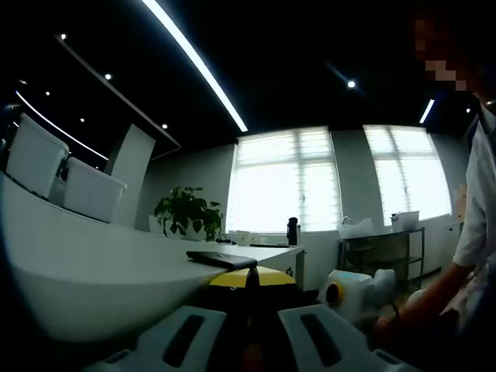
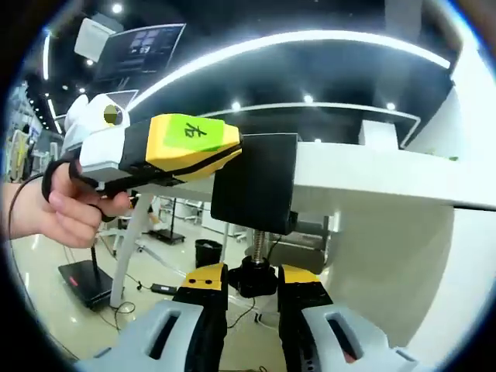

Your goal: Clamp the fixed fixture on the desktop, loosen the retaining clip, secure it to the edge of the desk, and tighten the retaining clip.

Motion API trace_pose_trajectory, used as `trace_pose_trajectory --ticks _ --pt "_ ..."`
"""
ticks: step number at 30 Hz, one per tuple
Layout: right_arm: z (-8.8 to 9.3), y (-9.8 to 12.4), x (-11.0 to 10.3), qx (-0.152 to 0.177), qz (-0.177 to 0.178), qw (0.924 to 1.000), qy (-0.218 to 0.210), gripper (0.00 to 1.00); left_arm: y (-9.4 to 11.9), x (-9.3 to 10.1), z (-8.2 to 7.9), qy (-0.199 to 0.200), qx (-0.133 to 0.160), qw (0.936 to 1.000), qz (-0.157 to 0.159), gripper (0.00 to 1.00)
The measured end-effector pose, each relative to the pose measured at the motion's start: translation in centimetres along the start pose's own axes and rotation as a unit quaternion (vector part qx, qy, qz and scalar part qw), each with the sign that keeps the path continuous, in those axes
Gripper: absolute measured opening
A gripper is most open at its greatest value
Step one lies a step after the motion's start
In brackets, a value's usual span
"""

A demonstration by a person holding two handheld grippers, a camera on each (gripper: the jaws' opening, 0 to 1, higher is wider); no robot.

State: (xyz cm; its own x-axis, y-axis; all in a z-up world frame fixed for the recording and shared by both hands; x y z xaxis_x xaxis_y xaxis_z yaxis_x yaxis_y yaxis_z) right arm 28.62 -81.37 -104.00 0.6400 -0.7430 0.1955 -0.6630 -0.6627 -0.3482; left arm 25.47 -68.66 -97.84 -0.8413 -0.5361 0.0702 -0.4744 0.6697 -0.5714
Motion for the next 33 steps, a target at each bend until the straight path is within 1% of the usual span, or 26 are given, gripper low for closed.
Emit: trace_pose_trajectory --ticks 4,8,11,17,22,24,26,28,29,31,32,33 --pt "0.2 -0.2 0.8 0.005 -0.053 0.9985 -0.009 0.23 0.0 0.0 0.0 0.003 0.003 1.0000 0.001 0.02" --pt "0.4 -0.4 1.7 0.006 -0.095 0.9952 -0.021 0.23 0.0 0.0 0.2 0.000 -0.001 1.0000 0.000 0.02" --pt "0.4 -0.5 2.1 0.007 -0.120 0.9923 -0.029 0.23 0.1 0.0 0.4 0.000 -0.006 1.0000 -0.001 0.02" --pt "0.5 -0.5 2.3 0.010 -0.149 0.9880 -0.041 0.23 0.2 0.0 0.7 0.001 -0.009 1.0000 -0.001 0.02" --pt "0.4 -0.4 2.0 0.013 -0.149 0.9882 -0.035 0.24 0.2 0.1 0.7 -0.001 -0.010 1.0000 0.000 0.02" --pt "0.5 -0.4 1.9 0.008 -0.142 0.9893 -0.033 0.26 0.2 0.1 0.7 -0.001 -0.010 1.0000 0.000 0.02" --pt "0.6 -0.2 2.0 0.004 -0.118 0.9929 -0.015 0.34 0.2 0.1 0.7 -0.001 -0.010 1.0000 -0.001 0.02" --pt "0.5 0.2 1.9 0.004 -0.077 0.9970 -0.005 0.41 0.2 0.1 0.7 -0.001 -0.010 1.0000 0.000 0.02" --pt "0.5 0.5 1.7 0.010 -0.050 0.9987 -0.006 0.42 0.2 0.1 0.7 -0.001 -0.010 1.0000 0.000 0.02" --pt "0.6 1.4 0.9 0.007 0.021 0.9996 -0.017 0.43 0.2 0.1 0.7 0.000 -0.009 1.0000 -0.001 0.02" --pt "0.5 1.7 0.1 0.011 0.040 0.9989 -0.022 0.42 0.2 0.0 0.7 0.001 -0.008 1.0000 -0.001 0.02" --pt "0.4 2.0 -0.7 0.012 0.057 0.9981 -0.019 0.42 0.2 0.0 0.7 0.001 -0.008 1.0000 -0.001 0.02"
Point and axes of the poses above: the point that each gripper's makers call its tool centre point, and the gripper's own axes: y roughly backward along the fingers, x roughly to its right, z roughly out of its underside, the point moved 9 cm from there along y, roughly backward along the fingers, and after that the axes turned 15 degrees about x, right-handed, at the moved point
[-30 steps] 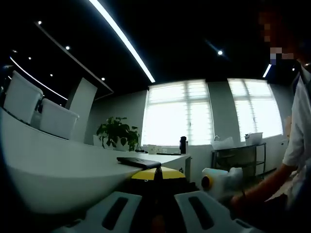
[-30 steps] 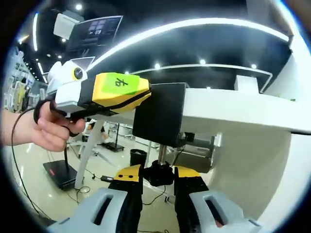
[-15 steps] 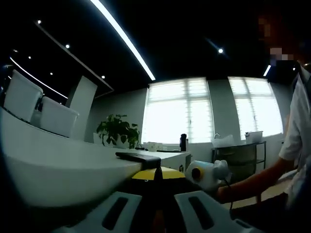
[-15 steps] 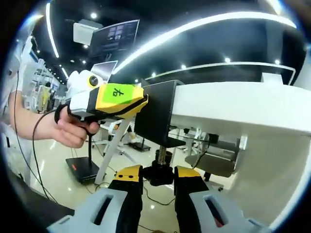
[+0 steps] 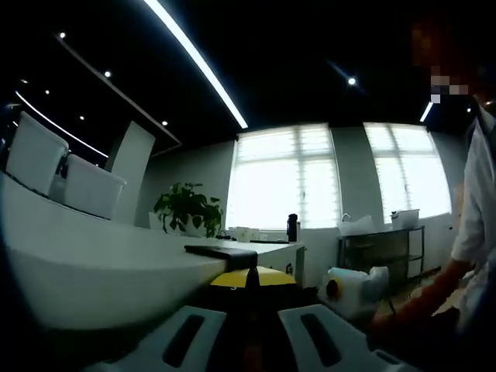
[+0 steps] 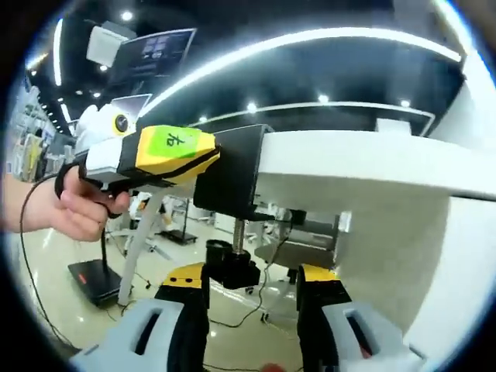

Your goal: Clamp the fixed fixture on the desktop, loosen the retaining clip, secure it to the edge of the desk, and tighten the retaining clip.

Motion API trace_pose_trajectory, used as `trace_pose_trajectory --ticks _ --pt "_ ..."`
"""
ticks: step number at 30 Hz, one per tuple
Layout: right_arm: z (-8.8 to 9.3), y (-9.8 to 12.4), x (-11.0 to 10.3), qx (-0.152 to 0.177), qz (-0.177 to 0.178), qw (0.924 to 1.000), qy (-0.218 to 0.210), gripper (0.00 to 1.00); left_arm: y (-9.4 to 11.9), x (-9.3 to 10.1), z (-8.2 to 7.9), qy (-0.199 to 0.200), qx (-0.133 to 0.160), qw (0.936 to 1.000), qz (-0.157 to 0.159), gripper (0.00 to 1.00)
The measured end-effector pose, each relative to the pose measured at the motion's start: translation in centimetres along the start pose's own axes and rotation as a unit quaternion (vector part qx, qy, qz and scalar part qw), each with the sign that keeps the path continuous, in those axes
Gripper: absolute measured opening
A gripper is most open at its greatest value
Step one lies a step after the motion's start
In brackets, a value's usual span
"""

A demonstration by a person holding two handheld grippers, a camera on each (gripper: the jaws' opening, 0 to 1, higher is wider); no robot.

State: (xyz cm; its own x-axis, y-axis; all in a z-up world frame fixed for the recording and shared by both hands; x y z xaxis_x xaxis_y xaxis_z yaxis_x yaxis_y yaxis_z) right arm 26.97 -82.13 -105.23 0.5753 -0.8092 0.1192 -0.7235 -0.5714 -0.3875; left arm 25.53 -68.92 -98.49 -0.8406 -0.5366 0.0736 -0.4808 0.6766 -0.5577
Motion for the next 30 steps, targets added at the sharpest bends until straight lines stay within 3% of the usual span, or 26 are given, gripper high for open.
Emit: trace_pose_trajectory --ticks 4,6,8,9,11,13,18,20,23,30 --pt "-0.2 0.6 -2.3 -0.011 0.070 0.9963 0.050 0.41 0.0 0.1 0.0 -0.004 -0.002 1.0000 -0.002 0.02" --pt "-0.1 0.2 -3.2 -0.015 0.104 0.9940 0.028 0.41 0.0 0.1 0.0 -0.006 -0.004 1.0000 -0.002 0.02" --pt "-0.2 -0.2 -3.5 -0.017 0.115 0.9921 0.047 0.41 0.1 0.0 0.0 -0.005 -0.004 1.0000 -0.002 0.02" --pt "-0.4 -0.2 -3.2 -0.007 0.144 0.9878 0.059 0.40 0.1 0.0 0.0 -0.004 -0.003 1.0000 -0.002 0.02" --pt "-0.9 -0.6 -3.5 0.027 0.153 0.9876 0.024 0.34 0.1 0.0 0.0 -0.002 -0.003 1.0000 -0.001 0.02" --pt "-0.9 -1.1 -3.2 0.024 0.165 0.9842 0.059 0.34 0.1 0.0 0.0 -0.003 -0.003 1.0000 -0.002 0.02" --pt "0.2 -2.5 -2.7 0.005 0.168 0.9841 0.059 0.30 0.1 -0.1 0.0 -0.001 -0.001 1.0000 -0.001 0.02" --pt "0.1 -2.4 -2.6 0.004 0.166 0.9836 0.069 0.26 0.1 -0.1 0.0 0.000 -0.001 1.0000 0.000 0.02" --pt "-0.1 -2.0 -2.5 0.007 0.153 0.9868 0.052 0.25 0.1 -0.1 0.0 -0.001 -0.002 1.0000 0.001 0.02" --pt "0.0 -1.7 -1.4 0.023 0.054 0.9982 0.005 0.25 0.1 0.0 0.0 0.000 0.001 1.0000 -0.002 0.02"
Point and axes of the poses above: the point that each gripper's makers call its tool centre point, and the gripper's own axes: y roughly backward along the fingers, x roughly to its right, z roughly out of its underside, the point moved 9 cm from there along y, roughly backward along the fingers, and after that the axes turned 15 degrees about x, right-handed, at the moved point
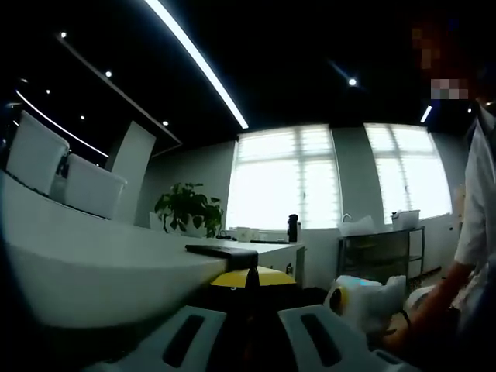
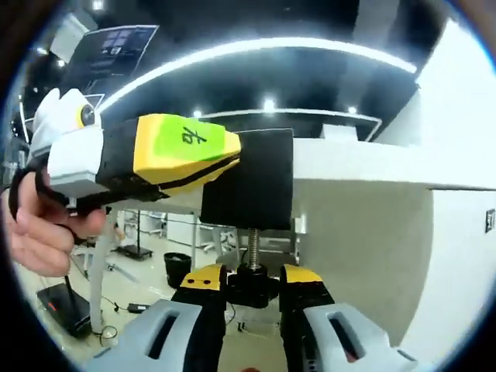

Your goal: Clamp the fixed fixture on the desktop, loosen the retaining clip, secure it to the edge of the desk, and tighten the retaining clip.

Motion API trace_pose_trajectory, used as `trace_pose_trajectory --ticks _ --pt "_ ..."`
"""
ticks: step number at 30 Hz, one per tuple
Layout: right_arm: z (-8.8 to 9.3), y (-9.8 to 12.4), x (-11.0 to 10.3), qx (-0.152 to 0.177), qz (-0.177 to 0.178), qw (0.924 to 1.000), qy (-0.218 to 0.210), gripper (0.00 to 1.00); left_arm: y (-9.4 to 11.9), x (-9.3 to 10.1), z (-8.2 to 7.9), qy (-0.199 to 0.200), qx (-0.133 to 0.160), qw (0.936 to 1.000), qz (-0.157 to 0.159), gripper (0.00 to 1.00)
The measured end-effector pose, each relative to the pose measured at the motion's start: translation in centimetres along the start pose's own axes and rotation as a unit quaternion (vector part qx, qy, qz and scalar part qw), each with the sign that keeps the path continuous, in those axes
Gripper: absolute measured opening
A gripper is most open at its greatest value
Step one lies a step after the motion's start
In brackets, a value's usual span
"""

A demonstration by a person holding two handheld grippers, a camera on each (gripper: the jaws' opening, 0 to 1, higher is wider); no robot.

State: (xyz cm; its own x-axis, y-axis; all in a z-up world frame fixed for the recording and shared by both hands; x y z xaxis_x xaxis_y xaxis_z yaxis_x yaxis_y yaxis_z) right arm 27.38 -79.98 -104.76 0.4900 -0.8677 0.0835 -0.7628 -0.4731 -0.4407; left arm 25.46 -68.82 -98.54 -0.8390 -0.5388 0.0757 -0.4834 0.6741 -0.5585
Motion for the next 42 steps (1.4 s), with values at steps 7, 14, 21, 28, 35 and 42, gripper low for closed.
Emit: trace_pose_trajectory --ticks 7,14,21,28,35,42 --pt "0.2 -1.1 2.0 0.000 -0.173 0.9847 -0.022 0.25 0.0 0.0 0.0 -0.001 -0.001 1.0000 0.002 0.02" --pt "-0.1 -1.3 2.2 -0.016 -0.251 0.9674 -0.030 0.25 0.0 -0.1 0.0 0.005 0.000 1.0000 0.002 0.02" --pt "0.3 -1.5 2.2 -0.012 -0.243 0.9697 -0.025 0.26 0.0 -0.1 0.0 0.001 0.001 1.0000 0.004 0.02" --pt "0.5 0.2 3.9 -0.027 -0.183 0.9823 -0.028 0.35 0.0 0.2 0.1 -0.009 0.008 0.9999 0.003 0.04" --pt "0.1 1.7 5.5 -0.027 -0.170 0.9845 -0.034 0.34 -0.4 1.0 0.8 -0.025 0.005 0.9994 0.023 0.13" --pt "-0.1 3.4 4.9 -0.042 -0.191 0.9801 -0.033 0.36 -1.1 2.1 0.3 -0.036 0.025 0.9981 0.043 0.16"
Point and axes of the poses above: the point that each gripper's makers call its tool centre point, and the gripper's own axes: y roughly backward along the fingers, x roughly to its right, z roughly out of its underside, the point moved 9 cm from there along y, roughly backward along the fingers, and after that the axes turned 15 degrees about x, right-handed, at the moved point
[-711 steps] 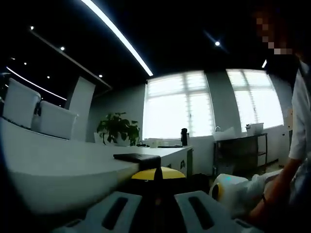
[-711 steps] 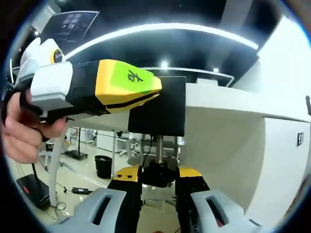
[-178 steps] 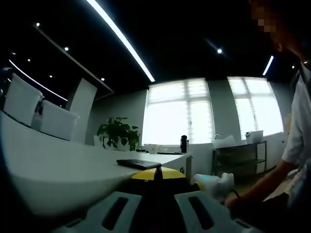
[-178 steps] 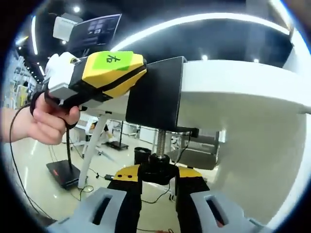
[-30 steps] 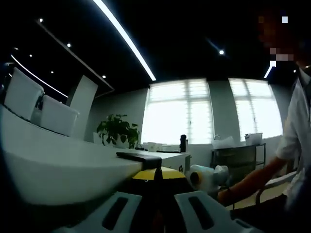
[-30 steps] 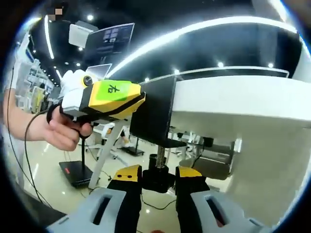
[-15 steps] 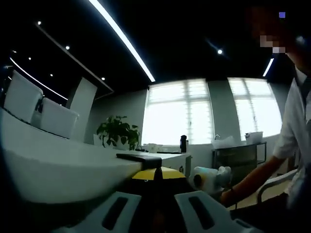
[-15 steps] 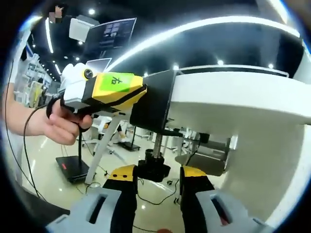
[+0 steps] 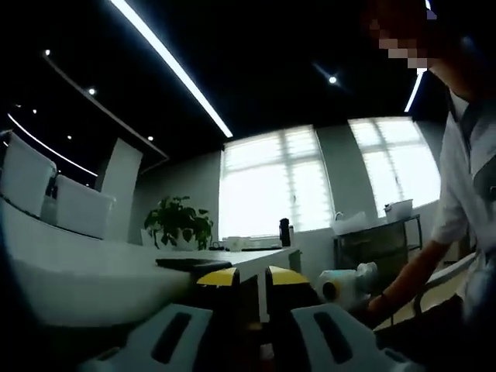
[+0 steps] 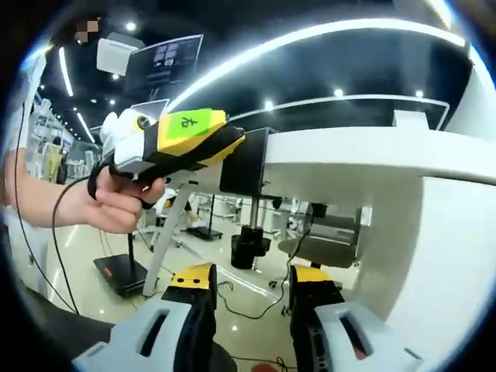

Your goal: Clamp the fixed fixture on the desktop, loosen the retaining clip, secure it to the edge of the desk, and tighten the retaining clip.

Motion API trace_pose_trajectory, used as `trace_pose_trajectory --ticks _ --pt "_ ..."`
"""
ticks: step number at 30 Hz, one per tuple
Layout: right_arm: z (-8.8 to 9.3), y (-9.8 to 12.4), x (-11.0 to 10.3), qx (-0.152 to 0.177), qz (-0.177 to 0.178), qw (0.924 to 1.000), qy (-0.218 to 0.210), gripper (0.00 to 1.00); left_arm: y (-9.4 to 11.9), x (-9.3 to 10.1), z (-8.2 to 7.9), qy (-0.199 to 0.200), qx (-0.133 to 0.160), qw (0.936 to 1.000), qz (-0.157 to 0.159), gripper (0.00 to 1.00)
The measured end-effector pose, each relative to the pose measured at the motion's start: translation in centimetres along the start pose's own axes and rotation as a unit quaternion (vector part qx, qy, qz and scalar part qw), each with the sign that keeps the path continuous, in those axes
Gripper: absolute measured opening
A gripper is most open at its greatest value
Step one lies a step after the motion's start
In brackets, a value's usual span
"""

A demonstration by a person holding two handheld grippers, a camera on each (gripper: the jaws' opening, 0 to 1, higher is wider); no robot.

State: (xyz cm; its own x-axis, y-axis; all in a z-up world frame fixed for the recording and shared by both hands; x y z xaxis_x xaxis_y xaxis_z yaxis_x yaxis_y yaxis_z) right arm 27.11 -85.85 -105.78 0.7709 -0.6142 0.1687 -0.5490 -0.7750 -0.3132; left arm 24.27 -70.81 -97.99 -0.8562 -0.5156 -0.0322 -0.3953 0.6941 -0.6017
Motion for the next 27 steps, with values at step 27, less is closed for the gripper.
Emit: trace_pose_trajectory --ticks 27 --pt "-8.6 2.9 0.3 0.043 0.026 0.9983 0.029 0.36 2.4 2.6 -4.1 0.003 -0.007 0.9979 -0.065 0.33"
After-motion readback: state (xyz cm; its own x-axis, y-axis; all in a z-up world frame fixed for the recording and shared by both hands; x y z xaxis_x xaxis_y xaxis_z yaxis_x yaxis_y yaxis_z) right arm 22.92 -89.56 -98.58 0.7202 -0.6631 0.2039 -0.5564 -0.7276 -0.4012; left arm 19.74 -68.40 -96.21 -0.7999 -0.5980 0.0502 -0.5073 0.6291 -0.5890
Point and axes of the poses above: the point that each gripper's makers call its tool centre point, and the gripper's own axes: y roughly backward along the fingers, x roughly to its right, z roughly out of its underside, the point moved 9 cm from there along y, roughly backward along the fingers, and after that the axes turned 15 degrees about x, right-handed, at the moved point
